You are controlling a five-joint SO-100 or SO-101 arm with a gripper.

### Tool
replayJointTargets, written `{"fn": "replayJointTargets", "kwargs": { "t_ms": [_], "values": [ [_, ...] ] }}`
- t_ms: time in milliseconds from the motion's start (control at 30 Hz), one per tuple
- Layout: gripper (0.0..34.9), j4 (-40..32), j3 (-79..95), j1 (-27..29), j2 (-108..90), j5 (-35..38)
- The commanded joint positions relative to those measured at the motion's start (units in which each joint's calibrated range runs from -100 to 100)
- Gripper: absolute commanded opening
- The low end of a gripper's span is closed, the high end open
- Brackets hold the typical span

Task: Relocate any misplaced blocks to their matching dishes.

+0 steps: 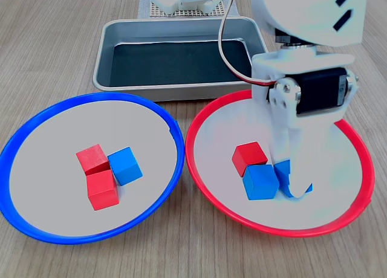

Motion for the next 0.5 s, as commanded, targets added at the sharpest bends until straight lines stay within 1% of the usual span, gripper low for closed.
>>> {"fn": "replayJointTargets", "kwargs": {
  "t_ms": [0,233,467],
  "values": [
    [0.4,-0.99,-0.92,0.03,-1.05,-0.1],
    [0.4,-0.82,0.36,0.12,-4.04,-0.1],
    [0.4,3.3,0.54,0.59,-11.63,0.93]
  ]
}}
